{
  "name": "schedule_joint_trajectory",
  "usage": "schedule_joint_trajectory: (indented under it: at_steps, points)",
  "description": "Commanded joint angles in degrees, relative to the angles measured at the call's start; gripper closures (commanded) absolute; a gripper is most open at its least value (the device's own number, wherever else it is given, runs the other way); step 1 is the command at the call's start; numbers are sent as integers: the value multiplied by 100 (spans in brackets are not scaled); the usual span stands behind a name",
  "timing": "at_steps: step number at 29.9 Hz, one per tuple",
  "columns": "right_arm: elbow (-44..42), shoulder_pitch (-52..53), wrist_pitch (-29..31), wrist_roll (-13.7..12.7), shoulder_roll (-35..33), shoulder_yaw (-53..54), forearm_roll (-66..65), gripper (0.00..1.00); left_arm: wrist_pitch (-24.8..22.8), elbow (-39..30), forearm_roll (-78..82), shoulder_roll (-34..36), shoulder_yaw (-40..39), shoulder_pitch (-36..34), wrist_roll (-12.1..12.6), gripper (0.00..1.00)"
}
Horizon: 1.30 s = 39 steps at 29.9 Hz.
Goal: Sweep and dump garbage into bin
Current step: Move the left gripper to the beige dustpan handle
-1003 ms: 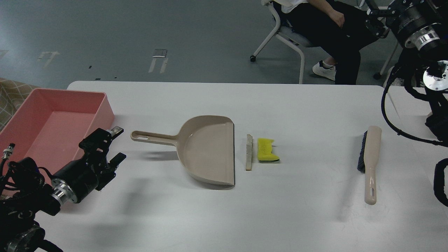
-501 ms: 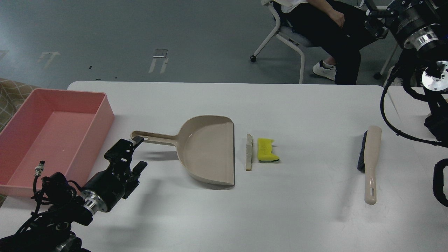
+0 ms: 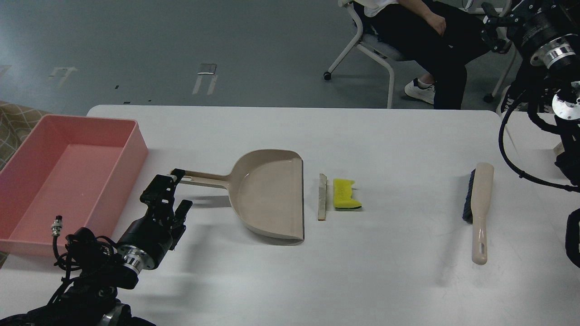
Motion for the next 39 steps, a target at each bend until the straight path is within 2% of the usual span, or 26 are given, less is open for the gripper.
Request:
schedule_joint_trajectory:
  at_steps: [1, 9, 15, 27, 39]
  points:
    - [-2, -12, -7, 5, 8, 0, 0, 0, 0, 229, 0, -190, 1, 9, -11, 3]
    - [7, -39, -7, 5, 43, 0, 0, 0, 0, 282, 0, -323, -34, -105, -46, 2]
    - [7, -30, -16, 5, 43, 0, 0, 0, 0, 668, 0, -621, 1, -395, -38, 7]
    - [7, -47, -16, -4, 0, 0, 0, 0, 0, 1433, -9, -1061, 1, -606, 6, 10]
    - [7, -91, -16, 5, 8, 0, 0, 0, 0, 1855, -9, -1360, -70, -747, -11, 14]
